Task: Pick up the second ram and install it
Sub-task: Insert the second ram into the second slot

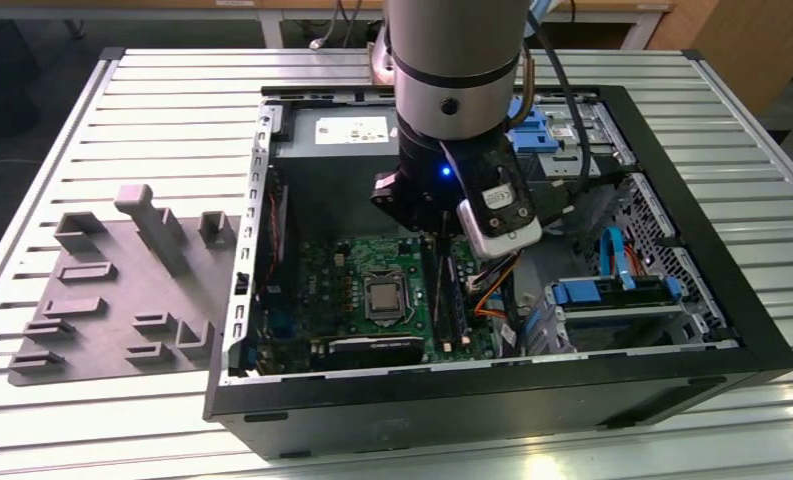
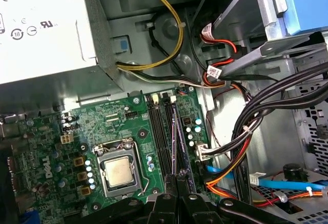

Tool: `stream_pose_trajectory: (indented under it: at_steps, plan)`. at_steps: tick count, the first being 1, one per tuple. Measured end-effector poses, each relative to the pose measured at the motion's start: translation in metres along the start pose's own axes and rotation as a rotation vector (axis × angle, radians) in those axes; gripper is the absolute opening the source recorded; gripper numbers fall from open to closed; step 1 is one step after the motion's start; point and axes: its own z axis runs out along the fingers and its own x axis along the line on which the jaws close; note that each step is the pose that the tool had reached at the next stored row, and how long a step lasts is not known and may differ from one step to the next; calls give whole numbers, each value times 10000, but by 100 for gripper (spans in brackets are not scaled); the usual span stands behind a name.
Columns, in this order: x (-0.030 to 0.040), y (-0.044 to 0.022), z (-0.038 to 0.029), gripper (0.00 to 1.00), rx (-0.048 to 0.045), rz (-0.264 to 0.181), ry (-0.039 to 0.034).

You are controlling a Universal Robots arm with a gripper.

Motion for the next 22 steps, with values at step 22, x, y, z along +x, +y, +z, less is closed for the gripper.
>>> stream_pose_trajectory:
  at_steps: [22]
  plan:
    - [6,-4,66,12,-12,-42,4]
